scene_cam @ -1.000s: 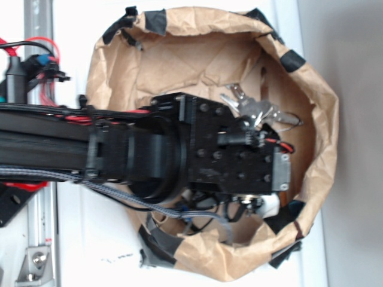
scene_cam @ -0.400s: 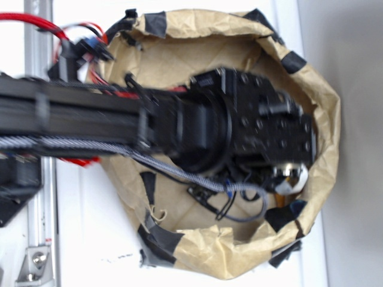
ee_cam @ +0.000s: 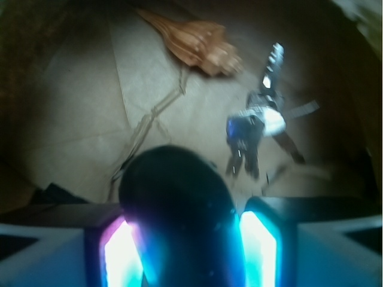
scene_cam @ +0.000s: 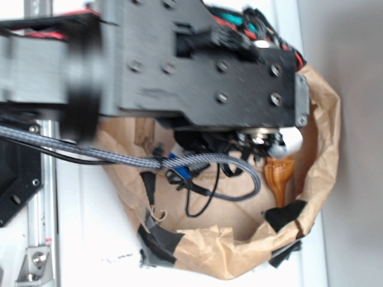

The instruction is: Grab the plastic pickle.

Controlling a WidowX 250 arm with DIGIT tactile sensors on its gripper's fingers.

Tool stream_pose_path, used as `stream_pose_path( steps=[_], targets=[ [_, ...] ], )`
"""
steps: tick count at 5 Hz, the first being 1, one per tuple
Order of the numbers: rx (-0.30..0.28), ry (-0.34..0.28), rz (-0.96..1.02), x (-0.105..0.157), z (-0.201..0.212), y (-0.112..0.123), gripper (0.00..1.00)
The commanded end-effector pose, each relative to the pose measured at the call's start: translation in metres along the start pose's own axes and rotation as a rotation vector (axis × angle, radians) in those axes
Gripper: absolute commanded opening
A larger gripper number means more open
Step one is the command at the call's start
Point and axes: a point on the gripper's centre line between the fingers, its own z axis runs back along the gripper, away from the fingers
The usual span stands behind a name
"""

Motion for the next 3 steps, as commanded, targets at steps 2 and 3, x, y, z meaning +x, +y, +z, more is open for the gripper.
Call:
stream_pose_path(
  steps=[2, 3],
  targets=[
    [-0.068, -0.063, 0.433, -0.0048, 0.0295, 0.0176, 0.0],
    [-0.078, -0.062, 0.487, -0.0034, 0.0265, 0.0205, 0.0]
  ],
)
